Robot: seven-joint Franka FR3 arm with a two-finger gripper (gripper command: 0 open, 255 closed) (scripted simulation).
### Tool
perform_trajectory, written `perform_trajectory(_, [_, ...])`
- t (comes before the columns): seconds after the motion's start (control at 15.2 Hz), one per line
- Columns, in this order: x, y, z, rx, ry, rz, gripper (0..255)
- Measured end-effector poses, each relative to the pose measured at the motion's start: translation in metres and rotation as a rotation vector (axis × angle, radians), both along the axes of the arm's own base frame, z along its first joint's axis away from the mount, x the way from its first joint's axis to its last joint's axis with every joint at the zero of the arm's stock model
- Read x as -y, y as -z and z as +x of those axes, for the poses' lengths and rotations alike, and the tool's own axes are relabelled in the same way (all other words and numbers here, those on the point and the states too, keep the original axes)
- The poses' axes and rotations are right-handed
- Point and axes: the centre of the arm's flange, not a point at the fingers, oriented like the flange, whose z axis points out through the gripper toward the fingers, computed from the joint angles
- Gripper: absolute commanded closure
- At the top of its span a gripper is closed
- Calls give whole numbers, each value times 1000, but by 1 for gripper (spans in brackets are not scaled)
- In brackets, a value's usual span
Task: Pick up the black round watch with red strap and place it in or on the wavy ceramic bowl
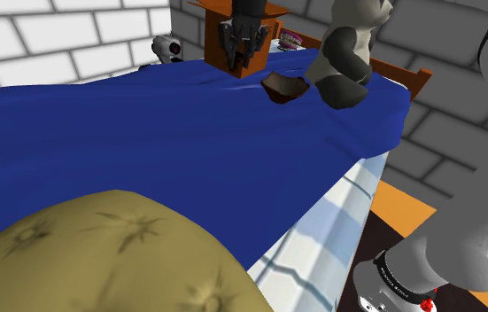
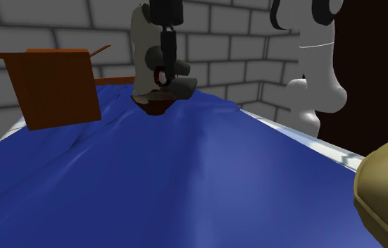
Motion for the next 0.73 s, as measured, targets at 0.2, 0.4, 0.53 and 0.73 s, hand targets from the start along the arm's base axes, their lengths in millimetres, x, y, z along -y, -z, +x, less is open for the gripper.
perform_trajectory(0.2, [41, -2, 5, 0, 0, 0, 255])
perform_trajectory(0.4, [83, -4, 5, 0, 0, 0, 255])
perform_trajectory(0.53, [108, -7, 10, 0, 1, 0, 255])
perform_trajectory(0.73, [147, -4, 9, 0, 0, 0, 255])
